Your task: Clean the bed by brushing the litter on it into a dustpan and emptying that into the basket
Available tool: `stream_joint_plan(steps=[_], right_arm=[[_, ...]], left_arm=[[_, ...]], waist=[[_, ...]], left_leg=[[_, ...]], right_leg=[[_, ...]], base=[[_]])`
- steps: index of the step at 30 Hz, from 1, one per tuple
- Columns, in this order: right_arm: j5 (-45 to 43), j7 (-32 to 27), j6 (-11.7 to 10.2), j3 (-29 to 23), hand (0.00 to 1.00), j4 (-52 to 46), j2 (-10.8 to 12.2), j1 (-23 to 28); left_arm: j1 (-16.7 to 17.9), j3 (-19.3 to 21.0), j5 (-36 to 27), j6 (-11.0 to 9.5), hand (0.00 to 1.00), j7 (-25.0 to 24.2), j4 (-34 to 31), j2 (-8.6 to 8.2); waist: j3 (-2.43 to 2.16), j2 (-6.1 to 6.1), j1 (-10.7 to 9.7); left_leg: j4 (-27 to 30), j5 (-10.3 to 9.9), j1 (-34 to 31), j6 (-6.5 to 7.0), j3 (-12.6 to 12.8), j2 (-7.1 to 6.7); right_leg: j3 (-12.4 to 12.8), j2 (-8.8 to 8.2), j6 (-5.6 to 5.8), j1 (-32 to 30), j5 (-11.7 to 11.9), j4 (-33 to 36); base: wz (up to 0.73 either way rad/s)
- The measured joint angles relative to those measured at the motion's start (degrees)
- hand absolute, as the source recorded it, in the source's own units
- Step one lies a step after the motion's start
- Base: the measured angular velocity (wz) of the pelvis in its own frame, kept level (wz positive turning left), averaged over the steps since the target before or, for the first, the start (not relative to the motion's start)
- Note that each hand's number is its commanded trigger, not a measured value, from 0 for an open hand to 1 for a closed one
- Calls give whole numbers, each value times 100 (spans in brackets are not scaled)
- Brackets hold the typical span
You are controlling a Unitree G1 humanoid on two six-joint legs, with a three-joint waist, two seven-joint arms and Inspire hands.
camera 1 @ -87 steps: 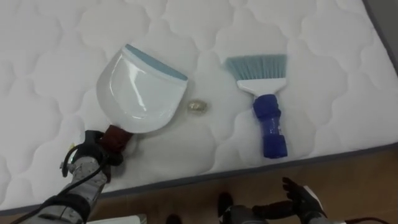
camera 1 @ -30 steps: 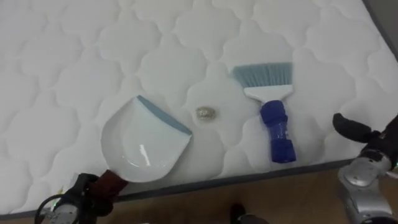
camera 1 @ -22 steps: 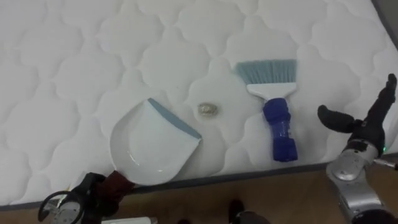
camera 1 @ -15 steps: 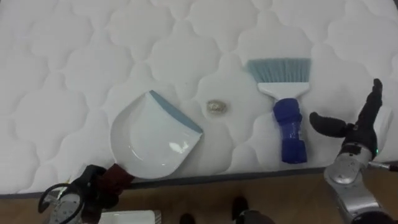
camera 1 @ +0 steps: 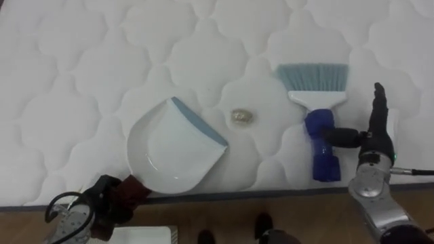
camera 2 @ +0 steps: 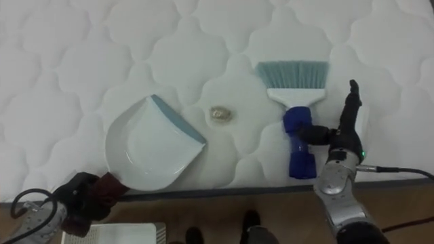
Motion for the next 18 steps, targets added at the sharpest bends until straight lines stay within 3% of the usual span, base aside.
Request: stream_joint_plan(steps=[2,7,13,18], right_arm=[[-5,54,0,16,0,0,2,0],[-10,139,0,56,0,-1,56,-14],[-87,262,14,73,0,-2,75,-65],[-86,573,80,243,0,261,71,-237]], left_arm=[[-34,-4,10,-7,100,0,-1,12],[-44,-8,9,-23,100,0,-10,14],[-48,-8,45,8,100,-9,-13,10],[-92,-100,108,168,100,-62,-19,-17]], waist=[[26,6,2],[33,19,38],[17,62,161],[-12,217,183]], left_leg=[[11,0,-13,0,-5,7],[10,0,-34,0,6,12],[11,0,-33,-1,20,23],[2,0,-16,0,22,45]], right_leg=[[-15,1,-3,-1,-2,-2],[7,15,-4,-26,0,-3],[11,27,-8,-26,5,22],[-35,14,-9,-17,12,39]], base=[[0],[0],[0],[0]])
